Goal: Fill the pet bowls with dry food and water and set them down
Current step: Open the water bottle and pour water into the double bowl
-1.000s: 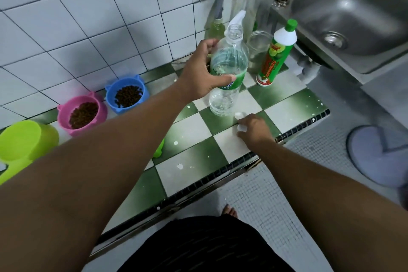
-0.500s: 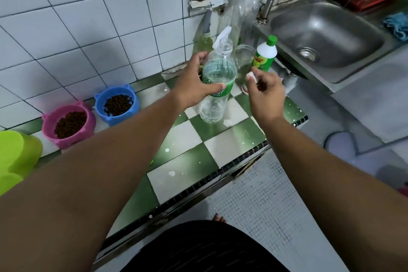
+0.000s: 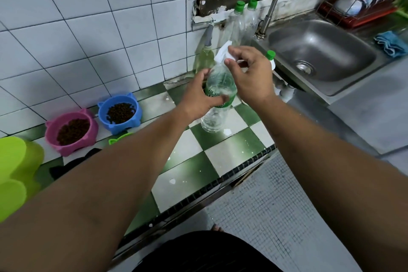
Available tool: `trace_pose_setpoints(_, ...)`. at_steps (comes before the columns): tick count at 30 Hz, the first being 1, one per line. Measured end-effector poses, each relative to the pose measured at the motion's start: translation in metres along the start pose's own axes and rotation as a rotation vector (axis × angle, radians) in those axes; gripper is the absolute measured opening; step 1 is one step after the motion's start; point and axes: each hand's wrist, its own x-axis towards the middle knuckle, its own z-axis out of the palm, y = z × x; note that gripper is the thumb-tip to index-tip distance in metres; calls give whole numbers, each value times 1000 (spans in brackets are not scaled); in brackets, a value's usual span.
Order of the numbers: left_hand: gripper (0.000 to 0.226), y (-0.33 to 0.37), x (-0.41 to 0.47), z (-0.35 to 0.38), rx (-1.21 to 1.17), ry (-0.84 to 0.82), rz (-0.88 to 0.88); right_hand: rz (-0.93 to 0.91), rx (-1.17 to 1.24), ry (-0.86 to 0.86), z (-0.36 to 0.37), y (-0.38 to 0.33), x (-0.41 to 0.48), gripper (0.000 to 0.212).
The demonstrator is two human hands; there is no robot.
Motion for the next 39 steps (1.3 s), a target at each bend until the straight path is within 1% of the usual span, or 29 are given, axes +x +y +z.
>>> trace_pose_setpoints(3, 98, -1, 0, -1, 7, 12, -15, -1, 2, -13, 3, -2, 5, 28)
trace_pose_setpoints(9, 90, -4, 2, -3, 16, 13, -26, 9, 7, -71, 1, -3, 14, 27)
trace_pose_setpoints(12, 93, -4, 2, 0, 10, 23, -27, 124, 123, -27, 1, -3, 13, 26)
trace_pose_setpoints(14, 95, -5, 3, 0, -1, 23, -32, 191, 189, 34, 6, -4, 12, 31)
trace_pose_setpoints(17, 95, -7, 4, -2, -3, 6, -44, 198, 173, 91, 11, -3, 9, 37)
trace_pose_setpoints(19, 94, -7, 4, -3, -9, 5, -47, 173, 201, 95, 13, -3, 5, 28)
trace_pose_setpoints(21, 92, -7, 5, -3, -27, 13, -43, 157, 288, 62, 15, -1, 1, 15)
trace_pose_setpoints(24, 88, -7, 6, -4, -28, 21, -38, 149, 326, 42, 15, 3, -3, 19)
trace_pose_setpoints(27, 84, -8, 4, -4, -43, 17, -38, 165, 323, 70, 15, 0, -1, 14)
trace_pose_setpoints(30, 79, -9, 4, -4, -71, 21, -41, 180, 281, 86, 19, -2, 5, 27)
trace_pose_setpoints(33, 82, -8, 6, -7, -76, 24, -35, 126, 208, 45, 22, 0, 3, 38)
trace_pose_setpoints(36, 86, -8, 7, -4, -46, 2, -27, 97, 189, 11, 21, 4, -3, 39)
trace_pose_setpoints(39, 92, -10, 6, 1, -44, 19, -21, 143, 204, 24, 20, 4, -2, 33)
